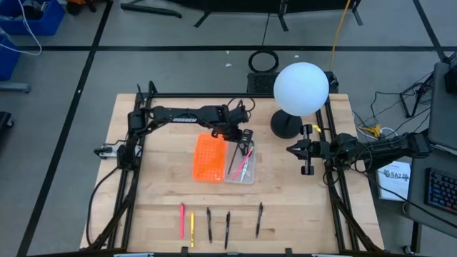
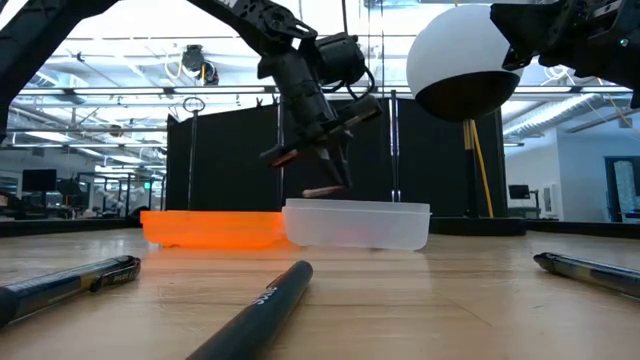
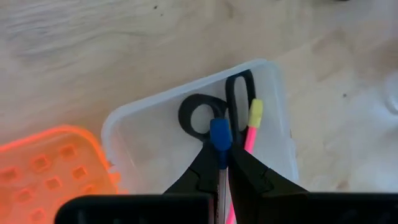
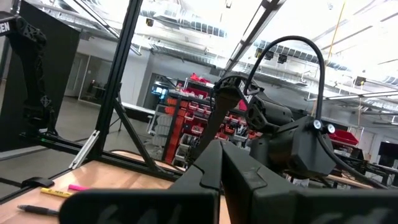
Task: Pick & place school supplies into a supply box
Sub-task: Put the brown pencil into the orange box, then put the right black pen into the orange box
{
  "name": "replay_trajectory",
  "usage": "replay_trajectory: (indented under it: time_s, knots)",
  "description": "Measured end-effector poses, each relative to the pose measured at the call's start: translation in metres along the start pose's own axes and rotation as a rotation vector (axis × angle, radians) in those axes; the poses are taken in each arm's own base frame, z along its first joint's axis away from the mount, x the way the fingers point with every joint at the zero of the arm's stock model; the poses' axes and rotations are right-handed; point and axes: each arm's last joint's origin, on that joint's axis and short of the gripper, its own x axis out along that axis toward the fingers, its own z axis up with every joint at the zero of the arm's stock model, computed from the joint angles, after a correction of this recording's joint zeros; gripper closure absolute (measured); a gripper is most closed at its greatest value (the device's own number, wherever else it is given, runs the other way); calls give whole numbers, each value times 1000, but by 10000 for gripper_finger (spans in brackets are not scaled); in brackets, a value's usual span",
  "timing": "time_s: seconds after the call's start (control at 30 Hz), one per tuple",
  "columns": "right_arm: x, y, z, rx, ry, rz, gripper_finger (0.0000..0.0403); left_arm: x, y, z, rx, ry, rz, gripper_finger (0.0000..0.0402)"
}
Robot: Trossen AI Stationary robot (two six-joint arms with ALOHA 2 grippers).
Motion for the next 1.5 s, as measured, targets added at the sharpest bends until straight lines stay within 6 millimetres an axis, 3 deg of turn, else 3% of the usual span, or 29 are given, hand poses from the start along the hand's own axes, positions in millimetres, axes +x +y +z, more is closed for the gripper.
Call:
replay_trajectory:
  time_s: [0.27, 0.67, 1.07, 1.27, 1.37, 1.5]
  knots:
    - [0, 0, 0, 0, 0, 0, 403, 5, 4, -3, -2, -14, 64, 382]
    - [0, 0, 0, 0, 4, 1, 403, 43, 9, -7, -39, 43, 77, 380]
    - [0, 0, -1, 1, 15, 3, 403, 27, 1, -7, -5, 21, 25, 270]
    - [0, 1, -3, 2, 30, 8, 403, -11, -14, -11, 187, -16, -65, 254]
    - [0, 1, -3, 2, 30, 8, 403, -50, -24, -20, 417, -76, -113, 256]
    - [0, 1, -3, 2, 30, 7, 403, -117, -30, -51, 698, -258, 2, 276]
